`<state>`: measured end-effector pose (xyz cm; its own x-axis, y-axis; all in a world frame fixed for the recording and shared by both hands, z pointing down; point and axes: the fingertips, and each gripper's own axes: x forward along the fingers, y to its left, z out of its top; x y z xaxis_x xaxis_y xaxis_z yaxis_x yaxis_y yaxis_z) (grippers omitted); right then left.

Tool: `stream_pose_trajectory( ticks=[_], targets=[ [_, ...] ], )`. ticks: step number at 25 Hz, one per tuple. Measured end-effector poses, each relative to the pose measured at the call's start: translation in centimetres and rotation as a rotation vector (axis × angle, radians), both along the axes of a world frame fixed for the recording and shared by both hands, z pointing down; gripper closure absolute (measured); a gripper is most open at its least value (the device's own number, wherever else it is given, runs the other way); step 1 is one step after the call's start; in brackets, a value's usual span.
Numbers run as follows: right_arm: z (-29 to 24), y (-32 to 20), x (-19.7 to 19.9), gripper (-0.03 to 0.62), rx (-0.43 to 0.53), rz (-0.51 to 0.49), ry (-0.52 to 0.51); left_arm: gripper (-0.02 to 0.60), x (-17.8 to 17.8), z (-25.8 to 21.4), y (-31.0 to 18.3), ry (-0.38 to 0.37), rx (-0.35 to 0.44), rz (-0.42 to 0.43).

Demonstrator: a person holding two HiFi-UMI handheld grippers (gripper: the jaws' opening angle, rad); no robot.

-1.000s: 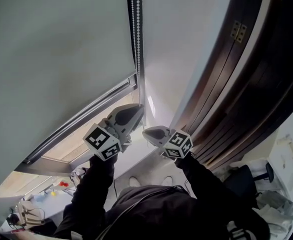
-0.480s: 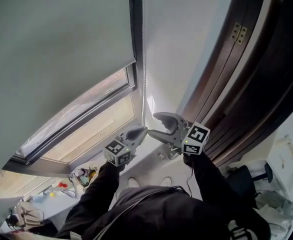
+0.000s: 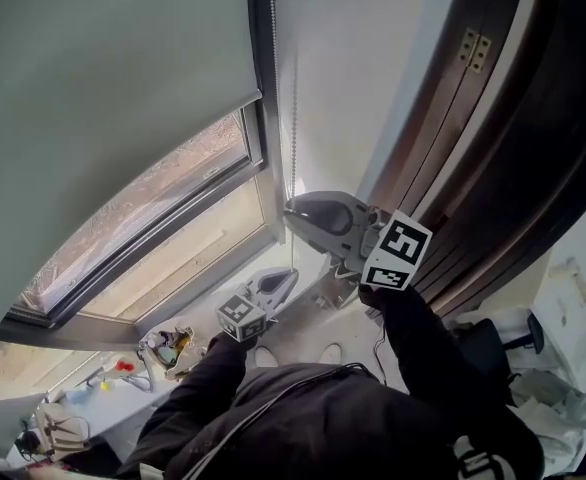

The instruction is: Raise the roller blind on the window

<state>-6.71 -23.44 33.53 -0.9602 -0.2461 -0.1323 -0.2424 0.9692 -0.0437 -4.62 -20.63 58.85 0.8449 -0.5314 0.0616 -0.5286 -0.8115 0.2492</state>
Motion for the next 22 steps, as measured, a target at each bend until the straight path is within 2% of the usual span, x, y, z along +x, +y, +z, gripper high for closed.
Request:
stream_pose_trajectory(
  ticks=[1,8,11,13,16,18,22],
  targets=[
    [-0.2,-0.2,0.1,0.577,0.011,0.015,0.008,0.572,0.0,0.1,0.1,-0.001,0.002,0.004],
    [0.0,-0.9,-0.2,0.589,-0.004,0.027,0.038,0.571,-1.1,0.1,0.4,-0.021,0.035,-0.017],
    [0.2,-1.2,-0.2,0.589,-0.005,0.046,0.022,0.568,-2.2,-0.8,0.3,-0.001,0.044,-0.044],
    [0.4,-1.4,0.0,0.589,-0.007,0.053,0.016,0.556,-3.8,-2.8,-0.3,0.039,0.062,-0.090],
    [2.0,-1.6,0.0,0.589,-0.015,0.062,0.053,0.553,-5.7,-7.6,-1.7,0.081,0.141,-0.132],
    [4.2,-1.6,-0.4,0.589,-0.042,0.058,0.084,0.505,-6.2,-11.1,-2.4,0.099,0.190,-0.120],
    [11.3,-0.8,-1.5,0.589,-0.124,0.036,0.184,0.468,-5.8,-17.1,-2.8,0.127,0.273,-0.072]
  ],
)
